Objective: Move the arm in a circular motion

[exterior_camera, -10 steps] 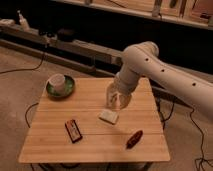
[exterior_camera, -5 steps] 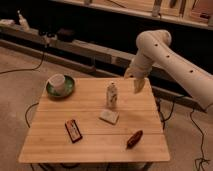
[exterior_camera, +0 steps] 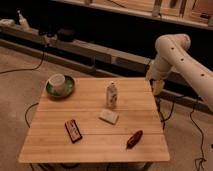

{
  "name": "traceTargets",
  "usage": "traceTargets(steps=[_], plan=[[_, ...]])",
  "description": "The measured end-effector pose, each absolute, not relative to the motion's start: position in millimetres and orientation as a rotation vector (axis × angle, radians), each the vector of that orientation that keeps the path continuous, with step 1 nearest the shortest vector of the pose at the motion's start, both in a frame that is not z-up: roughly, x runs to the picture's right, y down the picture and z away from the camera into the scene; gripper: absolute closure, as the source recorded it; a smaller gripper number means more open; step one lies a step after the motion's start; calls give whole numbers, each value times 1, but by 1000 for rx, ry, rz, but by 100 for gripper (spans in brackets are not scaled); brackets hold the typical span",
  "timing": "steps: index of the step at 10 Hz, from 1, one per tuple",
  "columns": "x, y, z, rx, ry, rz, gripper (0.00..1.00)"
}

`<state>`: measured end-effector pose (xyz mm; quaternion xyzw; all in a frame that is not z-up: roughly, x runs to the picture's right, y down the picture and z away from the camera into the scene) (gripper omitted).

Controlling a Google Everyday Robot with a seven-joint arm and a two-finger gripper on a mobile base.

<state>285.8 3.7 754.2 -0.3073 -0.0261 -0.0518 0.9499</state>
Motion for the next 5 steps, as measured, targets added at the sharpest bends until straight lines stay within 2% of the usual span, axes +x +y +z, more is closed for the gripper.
traceTargets(steps=[3, 5], plan=[[293, 46, 727, -623, 69, -78, 35], [226, 83, 692, -603, 52, -126, 35]])
